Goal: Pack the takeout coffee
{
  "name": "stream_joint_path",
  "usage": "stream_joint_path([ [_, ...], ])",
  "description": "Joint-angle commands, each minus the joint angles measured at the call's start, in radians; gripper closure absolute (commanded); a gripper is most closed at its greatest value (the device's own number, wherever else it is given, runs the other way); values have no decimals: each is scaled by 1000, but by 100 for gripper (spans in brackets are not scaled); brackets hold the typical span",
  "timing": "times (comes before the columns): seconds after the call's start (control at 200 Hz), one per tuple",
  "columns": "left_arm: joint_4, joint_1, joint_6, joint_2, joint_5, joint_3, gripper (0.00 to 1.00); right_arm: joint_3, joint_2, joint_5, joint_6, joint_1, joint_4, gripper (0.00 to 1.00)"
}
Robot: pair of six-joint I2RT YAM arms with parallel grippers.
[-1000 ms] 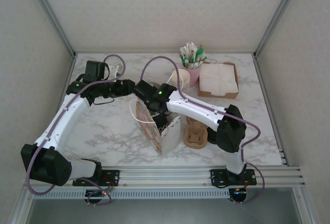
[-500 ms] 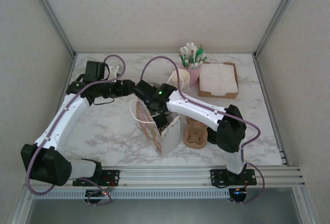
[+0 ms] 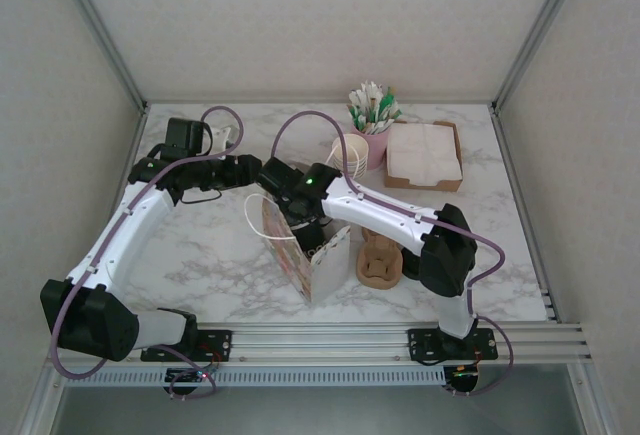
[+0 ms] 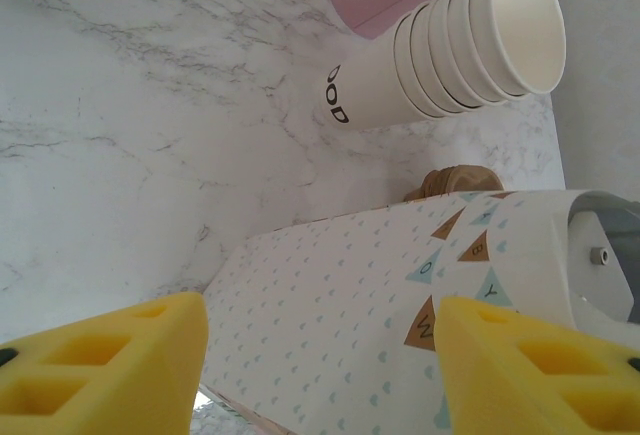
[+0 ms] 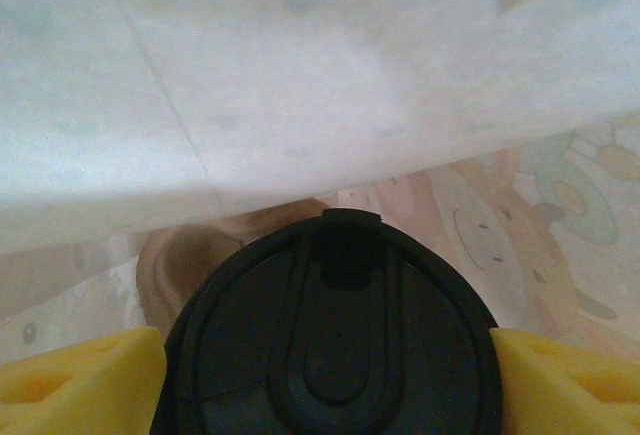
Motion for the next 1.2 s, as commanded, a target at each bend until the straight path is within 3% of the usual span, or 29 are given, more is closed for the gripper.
stream_joint_path([
  [0.0, -19, -10, 19, -15, -15, 5, 38, 9, 13, -75, 26, 29, -125, 16],
  [0.756, -19, -10, 18, -21, -20, 4, 39, 126, -82, 21, 36, 33, -204, 8],
  [1.191, -19, -10, 18, -27, -52, 5, 39, 177, -125, -8, 39, 39, -207, 8],
])
